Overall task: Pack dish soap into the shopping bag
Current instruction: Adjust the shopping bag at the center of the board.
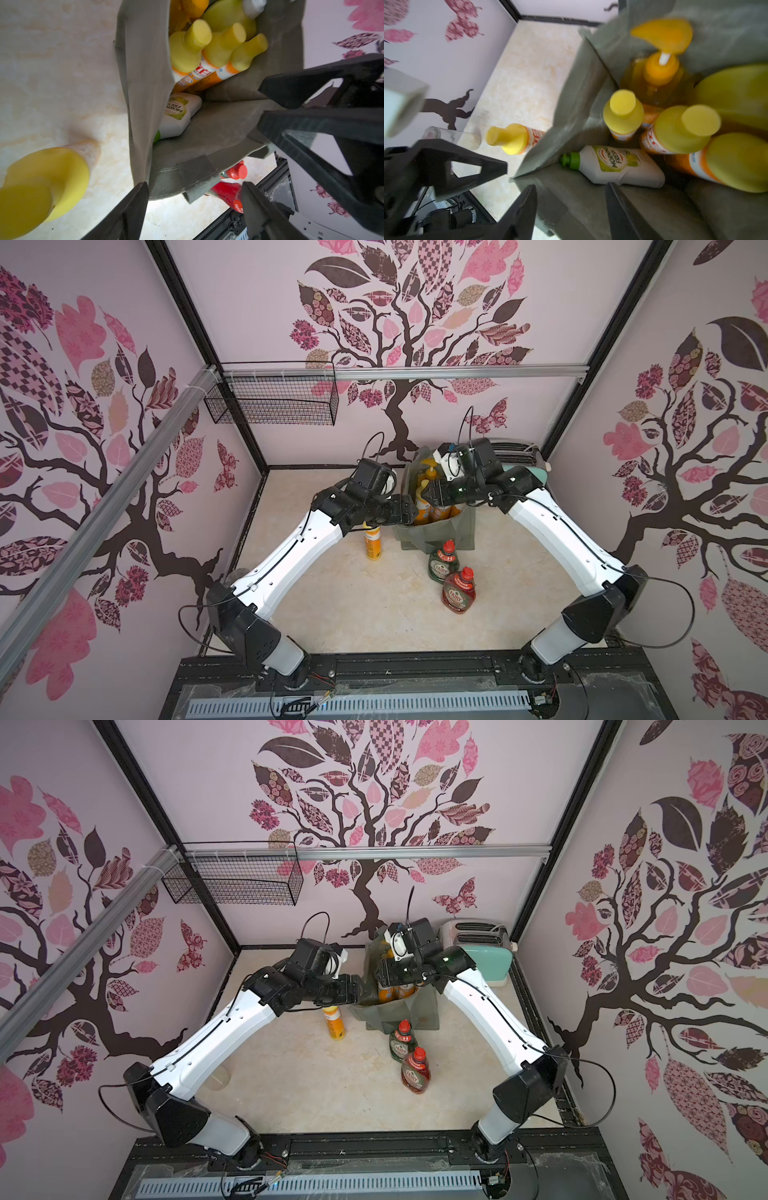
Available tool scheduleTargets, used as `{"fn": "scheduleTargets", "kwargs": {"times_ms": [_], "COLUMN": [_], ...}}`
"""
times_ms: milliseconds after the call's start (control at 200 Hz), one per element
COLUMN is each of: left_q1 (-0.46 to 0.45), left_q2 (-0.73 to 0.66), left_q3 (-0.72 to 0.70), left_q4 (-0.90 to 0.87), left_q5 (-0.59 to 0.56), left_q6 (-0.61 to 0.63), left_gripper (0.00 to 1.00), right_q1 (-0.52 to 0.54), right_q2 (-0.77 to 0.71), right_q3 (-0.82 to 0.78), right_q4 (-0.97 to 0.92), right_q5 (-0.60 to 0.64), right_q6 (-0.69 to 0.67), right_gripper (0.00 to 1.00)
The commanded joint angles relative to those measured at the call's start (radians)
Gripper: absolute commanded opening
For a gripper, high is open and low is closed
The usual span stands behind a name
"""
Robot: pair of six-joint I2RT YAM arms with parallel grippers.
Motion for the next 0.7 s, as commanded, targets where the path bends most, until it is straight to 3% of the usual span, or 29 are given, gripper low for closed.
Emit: {"fn": "scheduleTargets", "kwargs": {"times_ms": [0, 175, 400, 695], "left_q1": [0.012, 0.013, 0.013, 0.013], "left_q2": [-0.025, -0.05, -0.024, 0.068], "left_q3": [-0.036, -0.108, -0.178, -0.097], "left_q4": [-0.009, 0.014, 0.053, 0.078], "left_q5": [-0.007, 0.0, 0.109, 0.197], "left_q6": [-0.024, -0.051, -0.092, -0.091], "left_gripper": [0.73, 0.72, 0.72, 0.74], "right_q1": [-0.001, 0.002, 0.029, 0.065], "right_q2": [-0.016, -0.057, -0.116, -0.07], "right_q3": [-0.057, -0.164, -0.275, -0.306], "right_q4": [-0.103, -0.158, -0.16, -0.122], "right_q5": [0.019, 0.005, -0.012, -0.036], "right_q6": [-0.029, -0.035, -0.014, 0.0], "right_gripper": [0.54, 0.51, 0.5, 0.53]}}
